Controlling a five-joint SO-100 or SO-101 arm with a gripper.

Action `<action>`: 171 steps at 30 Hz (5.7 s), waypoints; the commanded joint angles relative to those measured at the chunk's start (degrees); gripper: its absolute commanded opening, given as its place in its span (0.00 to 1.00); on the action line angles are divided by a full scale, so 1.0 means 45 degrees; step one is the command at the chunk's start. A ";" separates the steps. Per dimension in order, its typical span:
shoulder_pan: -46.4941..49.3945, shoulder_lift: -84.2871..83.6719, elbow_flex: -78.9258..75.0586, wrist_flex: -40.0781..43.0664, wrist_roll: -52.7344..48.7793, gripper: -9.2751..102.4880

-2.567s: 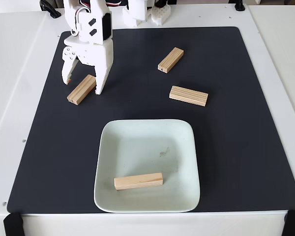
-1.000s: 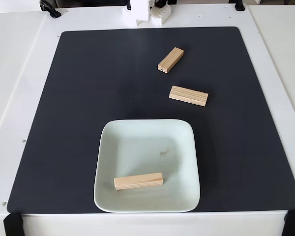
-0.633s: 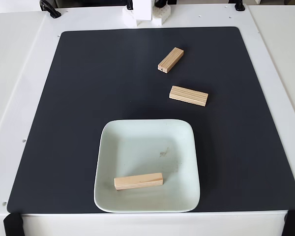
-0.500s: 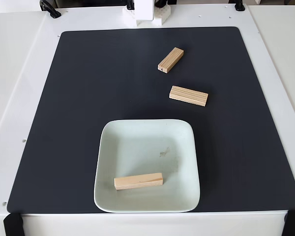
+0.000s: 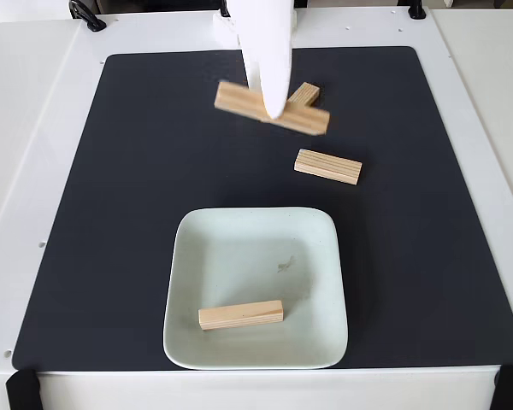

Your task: Pick up the wooden block and place them on the plate.

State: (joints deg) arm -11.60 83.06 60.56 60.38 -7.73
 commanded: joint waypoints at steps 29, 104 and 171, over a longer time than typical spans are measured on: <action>0.0723 -0.7949 -0.6758 0.1602 0.0410 0.08; 0.0293 -1.1270 -1.2441 0.0234 0.1289 0.37; -0.3262 -0.0488 0.5352 0.2500 1.0059 0.37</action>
State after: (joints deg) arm -26.02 81.21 86.66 71.89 38.06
